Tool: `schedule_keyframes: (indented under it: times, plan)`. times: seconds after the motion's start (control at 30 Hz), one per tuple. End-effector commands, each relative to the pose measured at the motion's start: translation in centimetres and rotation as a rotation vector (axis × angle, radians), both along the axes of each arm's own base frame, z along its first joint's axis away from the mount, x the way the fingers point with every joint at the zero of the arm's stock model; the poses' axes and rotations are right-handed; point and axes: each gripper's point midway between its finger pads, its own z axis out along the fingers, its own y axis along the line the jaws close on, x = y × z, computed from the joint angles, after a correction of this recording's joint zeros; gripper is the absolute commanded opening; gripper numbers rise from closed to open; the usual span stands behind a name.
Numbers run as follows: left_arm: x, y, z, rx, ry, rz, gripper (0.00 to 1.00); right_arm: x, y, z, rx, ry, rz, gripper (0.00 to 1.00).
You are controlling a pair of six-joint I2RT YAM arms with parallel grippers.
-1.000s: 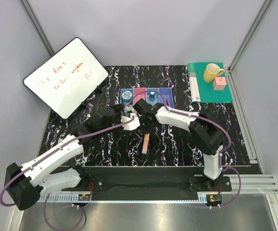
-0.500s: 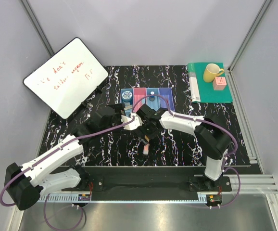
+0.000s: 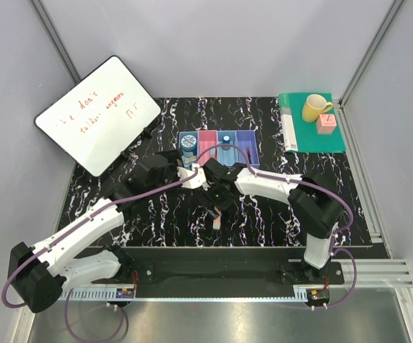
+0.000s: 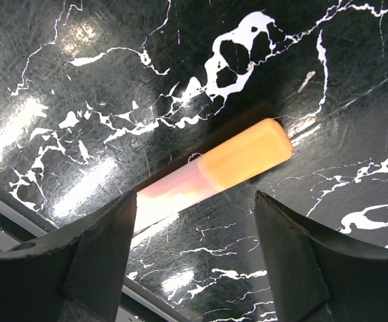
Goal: Sort the stationery into containers
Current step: Pick up the pen from the center of the board.
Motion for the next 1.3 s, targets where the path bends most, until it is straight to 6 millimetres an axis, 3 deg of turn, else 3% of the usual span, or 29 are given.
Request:
schedule_keyframes:
  times: [0.0, 0.3, 0.63, 0.7, 0.83, 1.0, 1.2, 1.27]
  plan:
    - [1.4, -0.7, 3.5, -0.070, -0.083, -0.007, 0.99, 0.2, 1.5, 0.4, 0.033, -0.006, 0.032, 0.77]
    - [1.8, -0.1, 3.7, -0.078, -0.087, -0.003, 0.99, 0.9, 1.7, -1.5, -0.009, -0.006, 0.061, 0.74]
    - [2.5, 0.1, 4.6, -0.085, -0.110, 0.009, 0.99, 1.4, 1.1, -1.3, -0.031, -0.045, 0.070, 0.25]
    - [2.7, 0.1, 4.8, -0.089, -0.113, 0.014, 0.99, 1.6, 0.9, -1.3, -0.035, -0.060, 0.074, 0.01]
    - [2.6, 0.2, 4.9, -0.090, -0.106, 0.018, 0.99, 2.1, 0.5, -1.0, -0.044, -0.104, 0.113, 0.00]
    - [2.4, 1.0, 3.8, -0.094, -0.049, 0.061, 0.99, 4.1, 1.1, 1.9, -0.021, -0.220, 0.111, 0.00]
    - [2.1, 2.2, 2.8, -0.214, 0.099, 0.180, 0.99, 6.9, 2.5, 7.4, 0.041, -0.372, 0.091, 0.00]
    - [2.7, 2.8, 3.2, -0.263, 0.117, 0.223, 0.99, 8.0, 2.7, 9.2, 0.054, -0.432, 0.073, 0.00]
